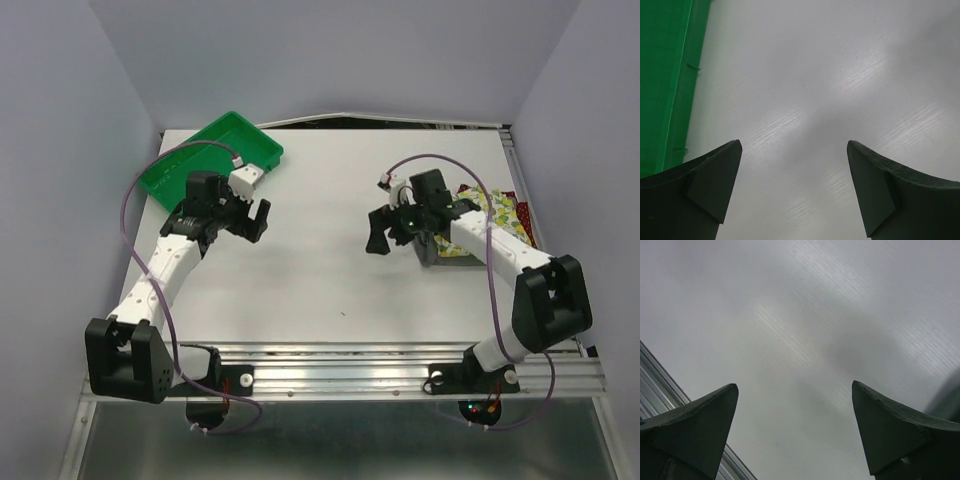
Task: Fold and stack the skirts
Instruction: Neatly place the folded skirt to the corner
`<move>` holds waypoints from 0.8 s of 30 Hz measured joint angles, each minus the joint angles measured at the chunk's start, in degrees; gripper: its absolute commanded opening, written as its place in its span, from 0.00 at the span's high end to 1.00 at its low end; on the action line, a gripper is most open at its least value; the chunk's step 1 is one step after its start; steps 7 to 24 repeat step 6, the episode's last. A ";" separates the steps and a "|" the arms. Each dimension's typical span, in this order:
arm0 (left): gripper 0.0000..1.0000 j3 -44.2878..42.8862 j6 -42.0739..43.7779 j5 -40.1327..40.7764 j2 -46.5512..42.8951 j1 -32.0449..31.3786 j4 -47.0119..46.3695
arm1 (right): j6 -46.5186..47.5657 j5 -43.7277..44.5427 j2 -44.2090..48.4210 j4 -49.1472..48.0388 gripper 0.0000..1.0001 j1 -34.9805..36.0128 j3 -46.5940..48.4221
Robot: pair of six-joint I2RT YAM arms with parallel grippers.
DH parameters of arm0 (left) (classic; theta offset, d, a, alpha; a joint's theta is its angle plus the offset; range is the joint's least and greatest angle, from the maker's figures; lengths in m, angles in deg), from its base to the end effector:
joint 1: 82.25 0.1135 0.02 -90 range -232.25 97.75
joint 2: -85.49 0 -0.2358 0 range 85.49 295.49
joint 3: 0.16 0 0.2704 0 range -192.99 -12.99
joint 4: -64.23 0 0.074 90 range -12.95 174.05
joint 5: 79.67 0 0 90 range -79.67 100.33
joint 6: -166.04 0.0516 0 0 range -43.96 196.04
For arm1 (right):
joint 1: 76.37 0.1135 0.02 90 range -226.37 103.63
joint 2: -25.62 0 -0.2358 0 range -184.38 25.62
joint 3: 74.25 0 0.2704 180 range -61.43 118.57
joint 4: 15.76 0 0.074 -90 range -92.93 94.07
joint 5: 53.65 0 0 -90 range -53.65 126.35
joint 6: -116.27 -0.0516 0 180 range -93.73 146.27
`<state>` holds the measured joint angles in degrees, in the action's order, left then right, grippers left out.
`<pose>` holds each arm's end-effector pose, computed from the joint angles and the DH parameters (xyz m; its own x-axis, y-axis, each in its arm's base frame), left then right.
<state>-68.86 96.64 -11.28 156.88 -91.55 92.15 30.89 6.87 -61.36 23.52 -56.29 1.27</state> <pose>0.3126 -0.0704 0.2622 -0.3074 0.3818 -0.8716 0.6102 0.7819 0.1273 0.3180 0.1433 0.2032 -0.6772 -0.3222 -0.6615 -0.6480 0.6870 0.3288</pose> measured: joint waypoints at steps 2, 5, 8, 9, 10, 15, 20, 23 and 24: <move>0.01 1.75 1.29 0.83 -0.72 0.00 -0.04 | 0.02 0.70 0.37 -0.81 0.00 2.32 -2.08; 0.01 4.13 2.89 1.75 -1.64 0.00 0.07 | -0.39 1.27 0.66 -1.81 0.00 4.94 -4.20; 0.01 4.76 3.21 2.01 -1.92 0.00 0.00 | -0.48 1.42 0.76 -2.29 0.00 5.16 -4.63; 0.01 4.76 3.21 2.01 -1.92 0.00 0.00 | -0.48 1.42 0.76 -2.29 0.00 5.16 -4.63; 0.01 4.76 3.21 2.01 -1.92 0.00 0.00 | -0.48 1.42 0.76 -2.29 0.00 5.16 -4.63; 0.01 4.76 3.21 2.01 -1.92 0.00 0.00 | -0.48 1.42 0.76 -2.29 0.00 5.16 -4.63; 0.01 4.76 3.21 2.01 -1.92 0.00 0.00 | -0.48 1.42 0.76 -2.29 0.00 5.16 -4.63; 0.01 4.76 3.21 2.01 -1.92 0.00 0.00 | -0.48 1.42 0.76 -2.29 0.00 5.16 -4.63; 0.01 4.76 3.21 2.01 -1.92 0.00 0.00 | -0.48 1.42 0.76 -2.29 0.00 5.16 -4.63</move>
